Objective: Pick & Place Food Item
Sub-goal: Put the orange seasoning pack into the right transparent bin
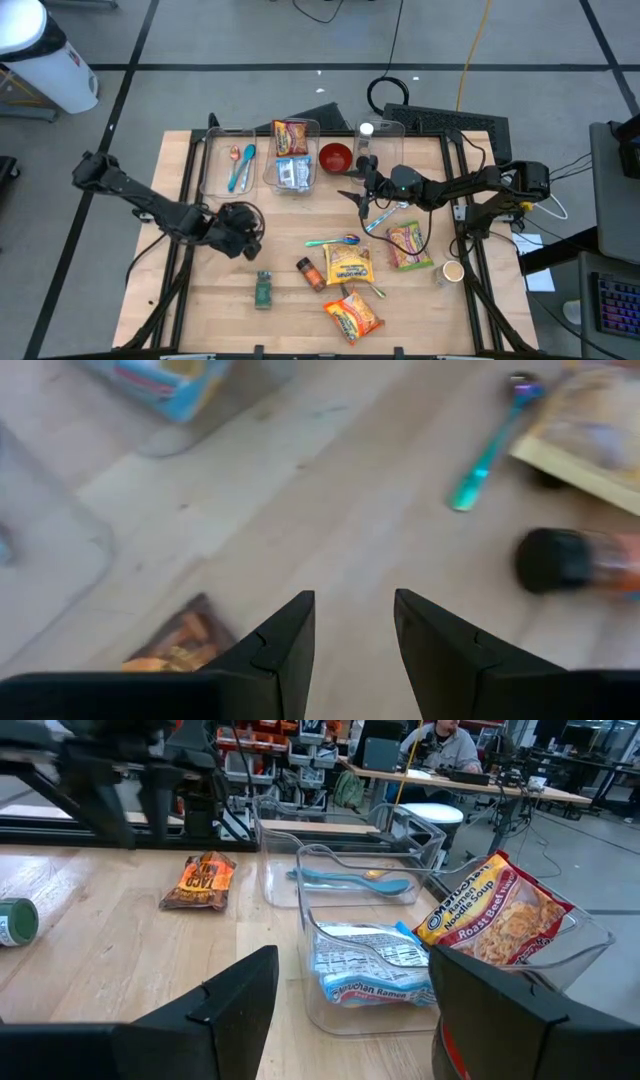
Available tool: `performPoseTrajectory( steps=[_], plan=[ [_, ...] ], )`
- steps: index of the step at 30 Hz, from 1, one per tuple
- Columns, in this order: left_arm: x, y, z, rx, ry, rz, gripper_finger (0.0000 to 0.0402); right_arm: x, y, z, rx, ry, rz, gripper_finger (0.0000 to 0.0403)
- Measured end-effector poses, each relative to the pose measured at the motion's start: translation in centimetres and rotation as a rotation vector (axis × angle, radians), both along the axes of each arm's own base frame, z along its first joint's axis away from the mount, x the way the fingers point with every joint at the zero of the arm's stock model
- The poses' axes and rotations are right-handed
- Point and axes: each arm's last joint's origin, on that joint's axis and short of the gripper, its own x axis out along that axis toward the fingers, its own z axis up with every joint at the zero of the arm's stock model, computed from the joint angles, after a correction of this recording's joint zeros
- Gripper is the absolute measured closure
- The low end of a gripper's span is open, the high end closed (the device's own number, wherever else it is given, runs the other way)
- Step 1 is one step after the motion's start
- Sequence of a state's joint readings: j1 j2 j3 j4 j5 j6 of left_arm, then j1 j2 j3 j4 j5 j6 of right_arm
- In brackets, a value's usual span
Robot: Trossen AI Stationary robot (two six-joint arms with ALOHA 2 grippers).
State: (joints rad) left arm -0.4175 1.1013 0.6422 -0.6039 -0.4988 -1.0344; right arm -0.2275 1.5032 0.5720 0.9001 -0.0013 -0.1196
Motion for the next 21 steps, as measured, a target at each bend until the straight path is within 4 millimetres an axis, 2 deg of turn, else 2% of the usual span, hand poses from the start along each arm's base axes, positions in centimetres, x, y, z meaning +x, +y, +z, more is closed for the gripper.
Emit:
performPoseTrajectory(
  steps=[5, 12, 21],
  plan=[
    [0.9, 0.9, -1.0, 0.026, 0.053, 0.042, 0.0256, 0.0, 0.0, 0.0, 0.000, 0.000, 0.000, 0.0152],
    [2.2, 1.8, -3.4, -0.012, 0.210, 0.080, 0.0256, 0.0, 0.0, 0.0, 0.000, 0.000, 0.000, 0.0152],
    [2.8, 2.6, -5.4, -0.030, 0.320, 0.126, 0.0256, 0.0, 0.0, 0.0, 0.000, 0.000, 0.000, 0.0152]
  ],
)
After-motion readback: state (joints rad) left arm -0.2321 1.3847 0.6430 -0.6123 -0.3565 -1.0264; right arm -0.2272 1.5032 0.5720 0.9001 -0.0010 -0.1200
